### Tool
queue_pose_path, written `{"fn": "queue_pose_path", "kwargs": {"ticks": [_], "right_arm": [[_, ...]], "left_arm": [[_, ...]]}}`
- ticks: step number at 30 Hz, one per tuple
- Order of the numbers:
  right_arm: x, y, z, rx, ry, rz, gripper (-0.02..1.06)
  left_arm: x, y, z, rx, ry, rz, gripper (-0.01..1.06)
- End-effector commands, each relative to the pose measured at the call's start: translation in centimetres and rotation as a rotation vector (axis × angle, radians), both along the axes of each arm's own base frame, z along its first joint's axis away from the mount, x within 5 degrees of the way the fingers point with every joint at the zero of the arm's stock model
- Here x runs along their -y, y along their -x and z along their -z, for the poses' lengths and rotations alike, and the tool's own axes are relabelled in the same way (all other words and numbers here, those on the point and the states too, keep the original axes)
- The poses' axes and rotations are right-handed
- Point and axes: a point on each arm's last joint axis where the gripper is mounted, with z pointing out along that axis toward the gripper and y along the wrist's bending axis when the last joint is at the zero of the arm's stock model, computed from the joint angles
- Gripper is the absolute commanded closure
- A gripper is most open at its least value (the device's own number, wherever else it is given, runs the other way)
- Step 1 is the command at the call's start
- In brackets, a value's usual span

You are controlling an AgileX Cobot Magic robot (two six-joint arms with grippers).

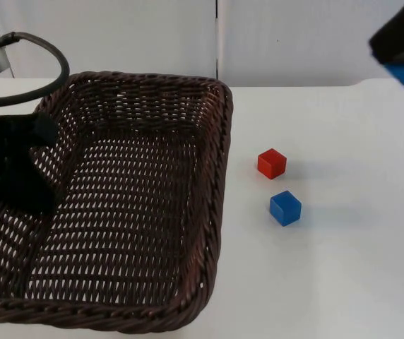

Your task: Pick up the basket with the left hand and place the largest block into the basket with the right hand.

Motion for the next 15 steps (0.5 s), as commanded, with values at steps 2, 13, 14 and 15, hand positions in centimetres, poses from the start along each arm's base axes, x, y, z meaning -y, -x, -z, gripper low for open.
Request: {"fn": "queue_pose_path", "kwargs": {"ticks": [2, 13, 14, 15], "right_arm": [[-1.6, 1.1, -0.5, 0.041, -0.018, -0.074, 1.05], [-3.0, 1.8, -0.5, 0.033, -0.026, -0.124, 1.05], [-3.1, 1.7, -0.6, 0.023, -0.023, -0.124, 1.05], [-3.4, 1.5, -0.7, 0.008, -0.026, -0.125, 1.05]], "left_arm": [[0.2, 0.1, -0.4, 0.009, 0.021, -0.010, 1.05], [0.2, 0.1, -0.3, 0.010, 0.019, -0.007, 1.05], [0.2, 0.0, -0.4, 0.011, 0.020, -0.010, 1.05], [0.2, 0.0, -0.4, 0.012, 0.020, -0.010, 1.05]]}}
